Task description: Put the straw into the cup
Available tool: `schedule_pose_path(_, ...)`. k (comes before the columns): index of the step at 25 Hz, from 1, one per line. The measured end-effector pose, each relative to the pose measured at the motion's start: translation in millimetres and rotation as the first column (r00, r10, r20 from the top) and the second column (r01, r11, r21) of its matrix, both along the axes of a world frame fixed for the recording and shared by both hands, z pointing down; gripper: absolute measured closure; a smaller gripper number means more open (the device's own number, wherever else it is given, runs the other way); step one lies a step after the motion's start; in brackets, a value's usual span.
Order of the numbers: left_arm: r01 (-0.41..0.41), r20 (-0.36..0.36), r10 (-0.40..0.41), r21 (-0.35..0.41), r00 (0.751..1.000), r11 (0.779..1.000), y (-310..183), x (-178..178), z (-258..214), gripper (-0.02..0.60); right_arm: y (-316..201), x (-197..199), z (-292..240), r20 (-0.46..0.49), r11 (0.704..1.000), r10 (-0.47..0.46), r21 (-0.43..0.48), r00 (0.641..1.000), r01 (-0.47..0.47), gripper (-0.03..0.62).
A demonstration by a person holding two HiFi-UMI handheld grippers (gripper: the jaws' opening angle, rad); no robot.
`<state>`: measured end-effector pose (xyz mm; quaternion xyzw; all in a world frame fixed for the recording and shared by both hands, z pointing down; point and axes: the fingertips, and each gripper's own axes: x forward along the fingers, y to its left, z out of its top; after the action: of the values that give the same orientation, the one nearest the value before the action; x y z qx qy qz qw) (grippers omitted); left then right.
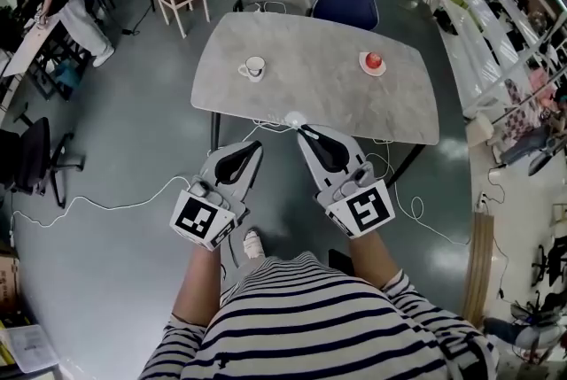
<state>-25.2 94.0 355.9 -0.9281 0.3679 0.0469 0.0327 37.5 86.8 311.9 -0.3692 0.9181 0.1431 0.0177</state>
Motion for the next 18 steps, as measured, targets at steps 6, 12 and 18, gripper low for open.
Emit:
schedule_pose_path(6, -0.025, 0.004, 0.025, 0.019, 1.000, 1.000, -40.6, -21.8, -1.0, 0.574, -44.8, -20.7, 2.2, -0.008, 1.000, 0.024, 0.010, 1.000, -0.024, 0.571)
schedule_pose_path(12, -0.035, -0.008, 0.035, 0.025, 0.999, 0.999, -62.3, -50.4, -4.5, 0.574, -66.9, -49.3, -1.7, -0.031, 0.999, 0.041, 0.030, 0.999, -0.040, 0.571)
schedule_pose_path(18, -0.052, -0.009, 0.052, 0.007, 0.999, 0.999, -84.6, -50.3, 7.0, 0.574, -95.8, -54.3, 2.6, -0.028, 0.999, 0.047, 0.026, 0.999, -0.046, 0.571)
